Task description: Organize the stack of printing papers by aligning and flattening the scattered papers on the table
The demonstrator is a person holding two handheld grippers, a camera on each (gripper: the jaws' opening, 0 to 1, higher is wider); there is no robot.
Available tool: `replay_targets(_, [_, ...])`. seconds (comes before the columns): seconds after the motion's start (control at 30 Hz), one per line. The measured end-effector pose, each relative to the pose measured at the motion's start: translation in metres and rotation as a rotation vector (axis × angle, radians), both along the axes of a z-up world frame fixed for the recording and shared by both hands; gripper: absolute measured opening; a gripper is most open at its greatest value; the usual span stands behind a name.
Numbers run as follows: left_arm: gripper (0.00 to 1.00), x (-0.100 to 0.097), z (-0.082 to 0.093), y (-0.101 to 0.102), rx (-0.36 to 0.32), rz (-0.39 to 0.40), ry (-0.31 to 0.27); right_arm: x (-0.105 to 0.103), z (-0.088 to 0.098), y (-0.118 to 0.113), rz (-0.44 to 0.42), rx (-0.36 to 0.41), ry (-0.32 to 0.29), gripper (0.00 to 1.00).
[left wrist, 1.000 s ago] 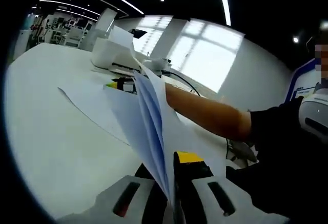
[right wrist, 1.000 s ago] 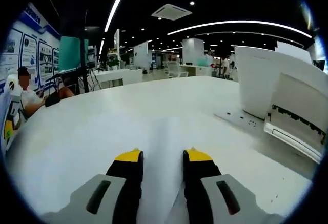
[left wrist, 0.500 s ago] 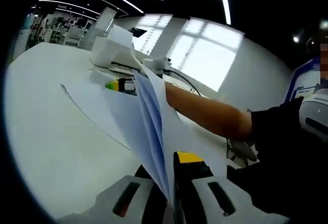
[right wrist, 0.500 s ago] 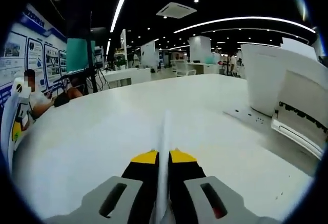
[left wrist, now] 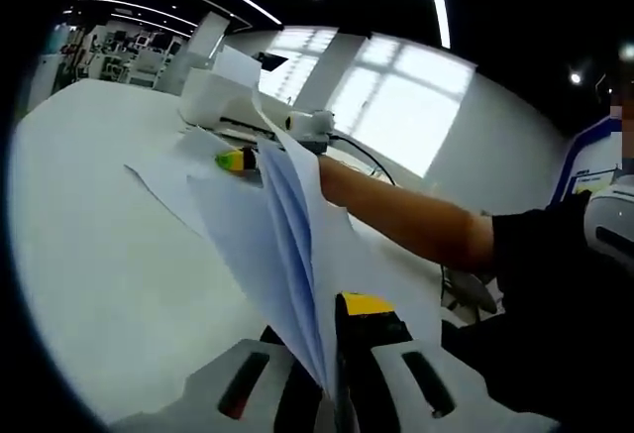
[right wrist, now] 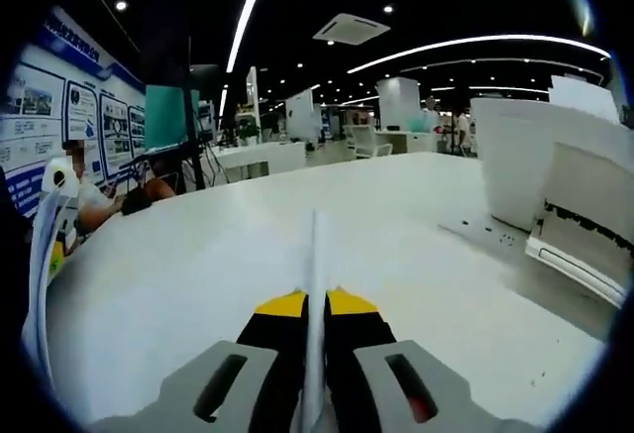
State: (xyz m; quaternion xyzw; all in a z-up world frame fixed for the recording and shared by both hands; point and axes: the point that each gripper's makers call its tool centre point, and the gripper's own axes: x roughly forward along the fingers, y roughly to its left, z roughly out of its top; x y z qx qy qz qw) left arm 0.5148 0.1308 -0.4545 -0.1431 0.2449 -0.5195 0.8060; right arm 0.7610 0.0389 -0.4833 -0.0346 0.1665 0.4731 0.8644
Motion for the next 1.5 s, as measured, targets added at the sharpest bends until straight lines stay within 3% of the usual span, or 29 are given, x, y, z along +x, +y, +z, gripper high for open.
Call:
replay_targets(0.17, [0.08,0.0,-0.001,0.0,-0.002,0.005,0.004,0.002,0.007,-0.014,-0.039,0.021,0.03,0.02])
replay_targets(0.63, [0.07,-0.001,-0.002,0.002,0.006,0.019,0.002,-0.002,0.049,-0.046,-0.094,0.037,-0.048,0.02])
replay_targets(1.0, [0.07,-0.003,-0.002,0.002,0.021,0.032,-0.008,-0.023,0.097,-0.07,-0.101,0.039,-0.16,0.02])
replay_targets(1.07, [0.07,-0.004,-0.001,0.002,0.023,0.032,-0.01,-0.036,0.107,-0.07,-0.101,0.035,-0.183,0.02])
replay_targets(1.17, [0.07,-0.005,0.0,0.001,0.022,0.034,-0.012,-0.028,0.116,-0.081,-0.096,0.035,-0.21,0.02])
replay_targets(1.5, [0.07,-0.007,-0.001,0.0,0.028,0.04,-0.013,-0.039,0.15,-0.098,-0.089,0.024,-0.292,0.02])
